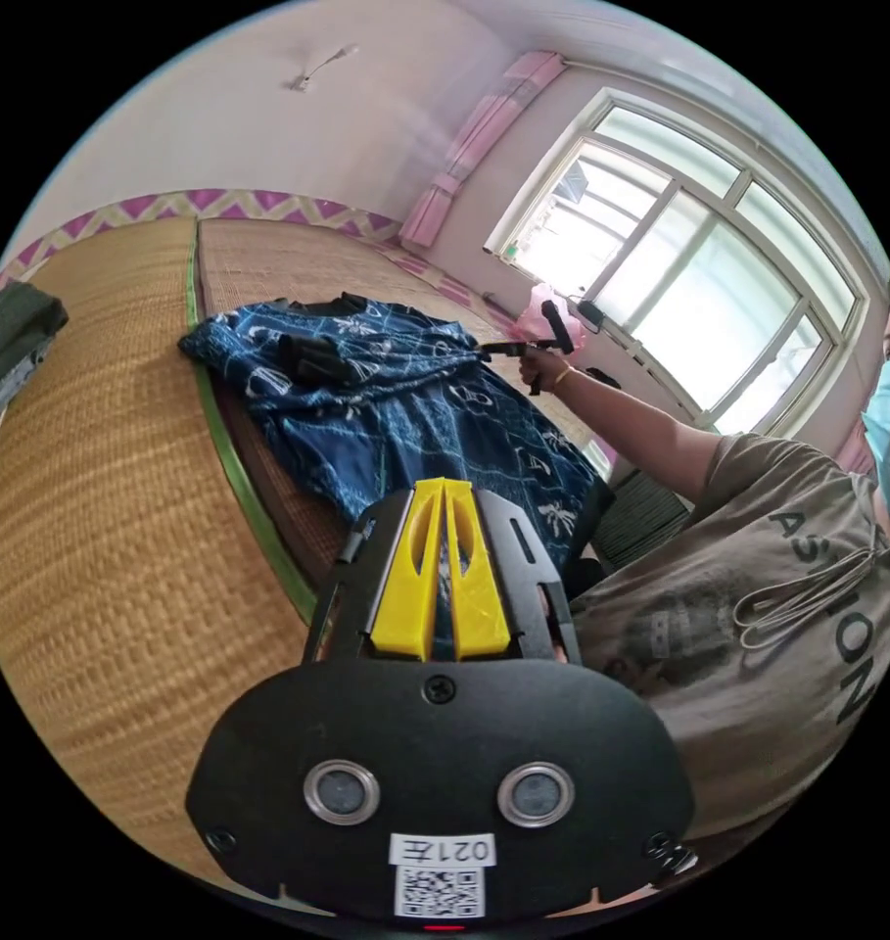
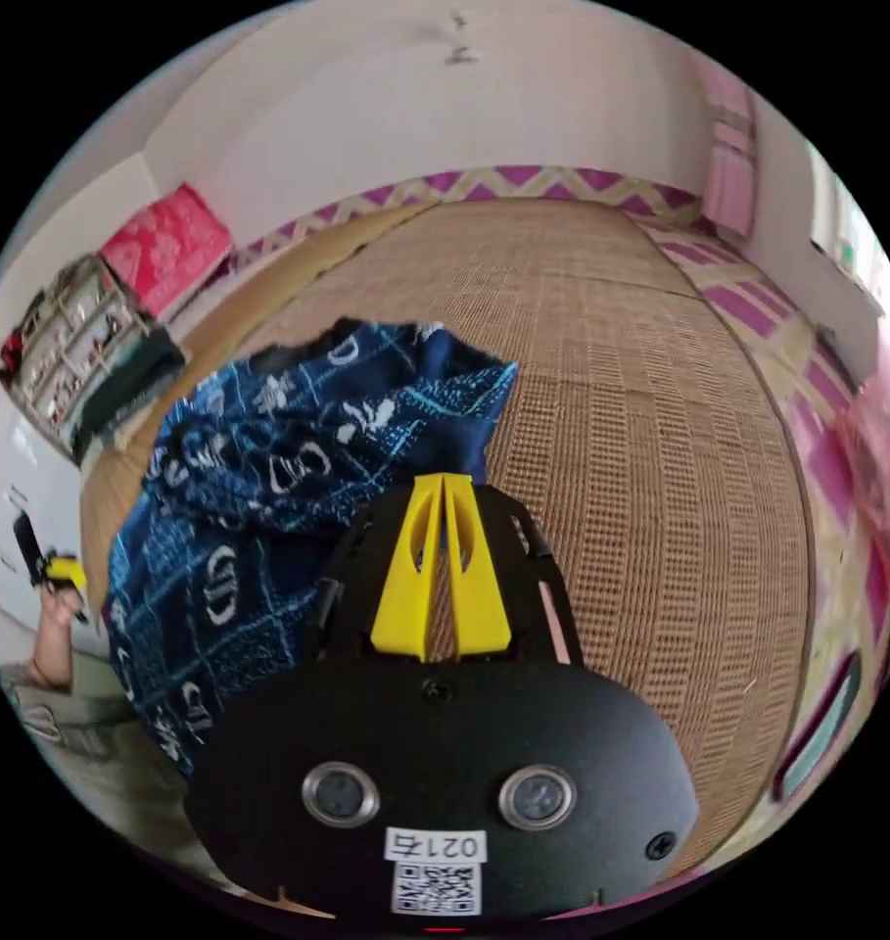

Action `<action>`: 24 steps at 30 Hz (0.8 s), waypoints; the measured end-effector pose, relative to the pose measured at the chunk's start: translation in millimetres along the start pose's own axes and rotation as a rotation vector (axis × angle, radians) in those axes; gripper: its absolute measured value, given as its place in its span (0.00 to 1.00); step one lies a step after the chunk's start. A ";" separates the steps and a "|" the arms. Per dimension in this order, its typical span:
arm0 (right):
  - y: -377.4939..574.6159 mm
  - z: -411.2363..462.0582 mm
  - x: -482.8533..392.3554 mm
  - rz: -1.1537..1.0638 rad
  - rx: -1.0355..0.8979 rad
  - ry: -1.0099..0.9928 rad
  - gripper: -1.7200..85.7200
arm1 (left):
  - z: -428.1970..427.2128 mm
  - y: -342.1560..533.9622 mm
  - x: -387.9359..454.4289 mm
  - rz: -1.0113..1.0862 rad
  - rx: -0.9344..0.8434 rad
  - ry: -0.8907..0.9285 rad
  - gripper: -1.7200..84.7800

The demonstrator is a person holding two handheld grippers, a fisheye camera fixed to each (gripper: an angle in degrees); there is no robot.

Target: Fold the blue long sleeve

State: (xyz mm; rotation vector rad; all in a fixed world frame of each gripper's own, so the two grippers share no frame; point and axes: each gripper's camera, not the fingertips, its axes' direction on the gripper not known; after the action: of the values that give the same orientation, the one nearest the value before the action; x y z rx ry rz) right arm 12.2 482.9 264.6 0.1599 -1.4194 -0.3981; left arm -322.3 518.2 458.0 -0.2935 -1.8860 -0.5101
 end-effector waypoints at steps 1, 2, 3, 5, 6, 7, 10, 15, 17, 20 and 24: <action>14.5 -43.3 4.3 0.061 0.119 -0.053 0.01 | -7.4 15.2 10.6 -0.006 0.003 -0.017 0.01; 33.8 -88.4 4.4 0.063 0.236 -0.183 0.01 | -11.8 23.0 16.0 -0.007 0.005 -0.026 0.02; 43.6 -108.6 3.3 0.054 0.271 -0.254 0.01 | -20.9 38.4 25.5 -0.018 0.004 -0.048 0.02; 84.5 -173.0 -16.4 0.006 0.264 -0.361 0.01 | -35.1 61.7 37.7 -0.051 0.022 -0.087 0.06; 96.1 -186.0 -25.0 -0.011 0.239 -0.348 0.01 | -41.9 75.3 45.8 -0.068 0.030 -0.108 0.09; 121.7 -209.5 -43.4 -0.050 0.189 -0.300 0.01 | -46.1 87.4 52.7 -0.087 0.025 -0.128 0.12; 195.4 -260.0 -74.4 -0.069 0.139 -0.177 0.01 | -53.5 119.2 67.3 -0.145 0.040 -0.190 0.14; 301.5 -335.4 -78.3 -0.002 0.169 -0.112 0.01 | -54.9 171.6 87.9 -0.205 0.050 -0.101 0.15; 343.1 -370.7 -65.5 0.070 0.197 -0.089 0.02 | -53.5 189.6 95.6 -0.211 0.037 -0.095 0.14; 378.5 -394.2 -40.3 0.134 0.176 -0.126 0.02 | -56.7 213.9 102.1 -0.228 0.052 -0.094 0.14; 401.6 -395.8 -8.8 0.190 0.132 -0.298 0.06 | -63.8 236.8 102.1 -0.281 0.059 -0.099 0.14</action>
State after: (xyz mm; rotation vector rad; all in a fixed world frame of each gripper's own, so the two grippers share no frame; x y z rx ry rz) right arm 468.7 806.8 333.0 0.0736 -1.7396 -0.1750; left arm -203.8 691.1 621.2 -0.0139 -2.0473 -0.6363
